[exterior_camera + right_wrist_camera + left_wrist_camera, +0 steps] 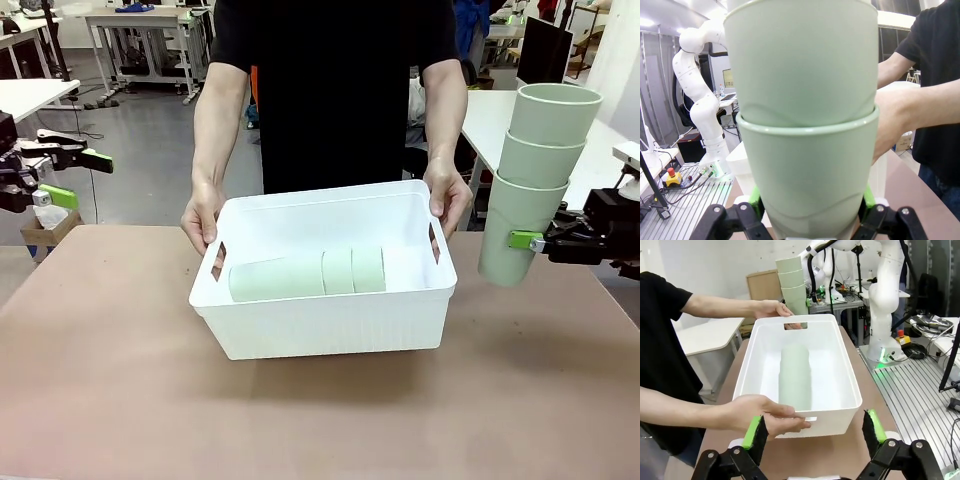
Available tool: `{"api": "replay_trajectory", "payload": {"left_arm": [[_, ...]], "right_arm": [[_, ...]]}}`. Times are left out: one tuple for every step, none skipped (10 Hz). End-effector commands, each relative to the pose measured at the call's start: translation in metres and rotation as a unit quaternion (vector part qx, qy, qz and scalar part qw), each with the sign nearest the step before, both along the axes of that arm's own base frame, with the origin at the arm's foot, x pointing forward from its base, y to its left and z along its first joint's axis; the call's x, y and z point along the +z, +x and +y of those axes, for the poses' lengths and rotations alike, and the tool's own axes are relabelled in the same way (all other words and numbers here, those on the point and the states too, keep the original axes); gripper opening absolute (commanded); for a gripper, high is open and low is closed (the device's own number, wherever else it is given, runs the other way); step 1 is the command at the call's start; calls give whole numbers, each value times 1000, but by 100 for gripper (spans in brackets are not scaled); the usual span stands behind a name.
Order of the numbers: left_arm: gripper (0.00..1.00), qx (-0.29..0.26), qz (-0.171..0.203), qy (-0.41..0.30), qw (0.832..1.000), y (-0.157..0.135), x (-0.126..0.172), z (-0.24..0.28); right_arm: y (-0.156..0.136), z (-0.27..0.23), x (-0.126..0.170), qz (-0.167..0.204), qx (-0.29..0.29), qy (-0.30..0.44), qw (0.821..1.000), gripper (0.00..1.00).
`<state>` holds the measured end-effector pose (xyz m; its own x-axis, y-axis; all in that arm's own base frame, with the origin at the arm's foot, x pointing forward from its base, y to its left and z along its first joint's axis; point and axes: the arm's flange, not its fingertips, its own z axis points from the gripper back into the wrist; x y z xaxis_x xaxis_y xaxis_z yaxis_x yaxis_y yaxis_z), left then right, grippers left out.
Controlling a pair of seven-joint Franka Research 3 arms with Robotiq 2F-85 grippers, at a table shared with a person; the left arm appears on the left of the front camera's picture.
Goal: Stack the cups and store them in the basket.
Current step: Place the stack of Reusable plastic cups into the Pantry Basket.
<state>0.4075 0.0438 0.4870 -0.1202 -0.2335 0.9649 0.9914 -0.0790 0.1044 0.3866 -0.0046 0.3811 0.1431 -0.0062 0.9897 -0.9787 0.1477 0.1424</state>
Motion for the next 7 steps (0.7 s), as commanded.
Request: {"api": "replay_trajectory", "payload": {"left_arm": [[100,-2,-3,0,1000,-2,3,-1],[100,-2,-3,0,1000,-2,3,-1],[100,-2,-3,0,1000,-2,3,-1],[100,-2,-3,0,1000,-2,3,-1],[100,-2,-3,0,1000,-2,3,-1],[100,-2,-3,0,1000,-2,3,-1],[100,-2,-3,0,1000,-2,3,-1]], "right_arm": [[1,1,5,-6,-1,-1,1000,86],[1,1,5,-6,-1,-1,1000,86],[1,1,5,-6,-1,-1,1000,86],[1,1,5,-6,-1,-1,1000,86],[1,1,5,-6,-1,-1,1000,86],[1,1,5,-6,-1,-1,1000,86],[1,1,5,-6,-1,-1,1000,86]]}}
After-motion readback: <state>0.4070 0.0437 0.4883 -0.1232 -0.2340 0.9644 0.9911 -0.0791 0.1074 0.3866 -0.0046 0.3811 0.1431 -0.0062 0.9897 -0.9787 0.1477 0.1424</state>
